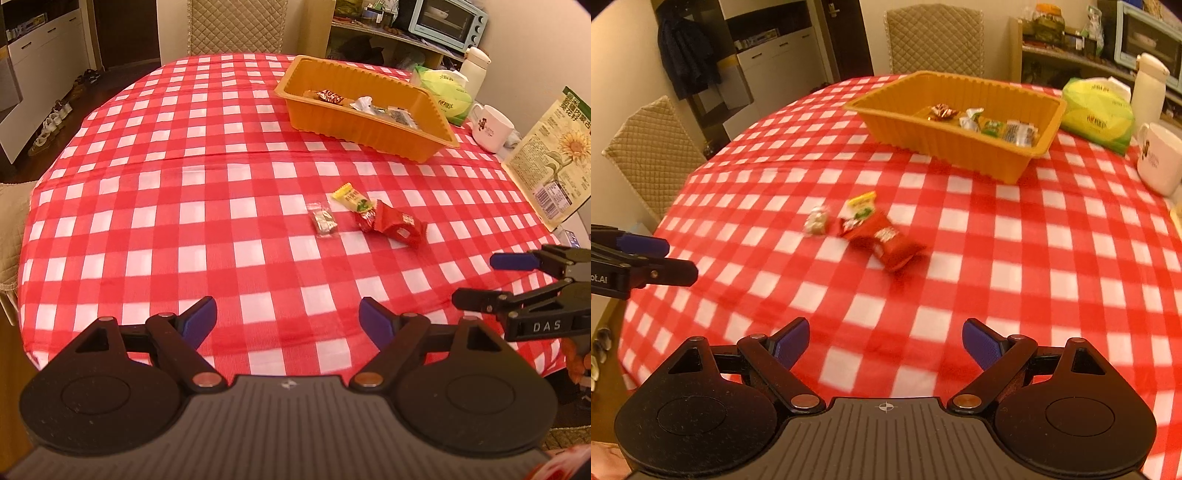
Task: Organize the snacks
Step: 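Lower both open grippers toward the red pack and small clear candy, then close the right gripper on the red snack pack while the left closes on the small clear candy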
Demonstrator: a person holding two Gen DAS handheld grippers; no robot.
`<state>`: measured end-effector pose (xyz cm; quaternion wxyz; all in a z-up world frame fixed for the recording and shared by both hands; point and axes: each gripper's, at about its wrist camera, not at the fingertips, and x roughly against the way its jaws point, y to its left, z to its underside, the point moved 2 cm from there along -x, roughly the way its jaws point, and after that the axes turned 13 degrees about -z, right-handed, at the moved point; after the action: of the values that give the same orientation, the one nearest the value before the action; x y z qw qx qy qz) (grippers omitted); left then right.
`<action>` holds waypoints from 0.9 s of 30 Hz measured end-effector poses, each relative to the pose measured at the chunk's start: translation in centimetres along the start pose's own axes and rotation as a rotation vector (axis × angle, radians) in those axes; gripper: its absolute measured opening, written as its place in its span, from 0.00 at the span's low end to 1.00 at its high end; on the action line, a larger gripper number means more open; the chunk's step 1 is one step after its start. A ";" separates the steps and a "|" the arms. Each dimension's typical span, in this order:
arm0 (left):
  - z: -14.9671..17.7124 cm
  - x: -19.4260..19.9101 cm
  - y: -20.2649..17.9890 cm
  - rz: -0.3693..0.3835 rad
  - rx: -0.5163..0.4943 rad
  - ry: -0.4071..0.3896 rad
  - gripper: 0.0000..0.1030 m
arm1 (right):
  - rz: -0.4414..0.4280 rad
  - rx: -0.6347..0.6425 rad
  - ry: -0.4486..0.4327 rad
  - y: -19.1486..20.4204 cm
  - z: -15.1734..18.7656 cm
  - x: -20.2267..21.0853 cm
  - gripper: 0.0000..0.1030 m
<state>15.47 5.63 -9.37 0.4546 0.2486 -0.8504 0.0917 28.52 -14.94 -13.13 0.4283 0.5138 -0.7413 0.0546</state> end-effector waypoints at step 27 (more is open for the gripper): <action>-3.8 -5.2 0.1 -0.003 -0.009 0.037 0.72 | -0.056 0.224 0.093 -1.7 -5.6 -8.1 0.40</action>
<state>20.61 8.94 -11.50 0.4715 0.2459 -0.8419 0.0917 33.97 -6.98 -15.82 0.4035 0.5759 -0.6953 0.1486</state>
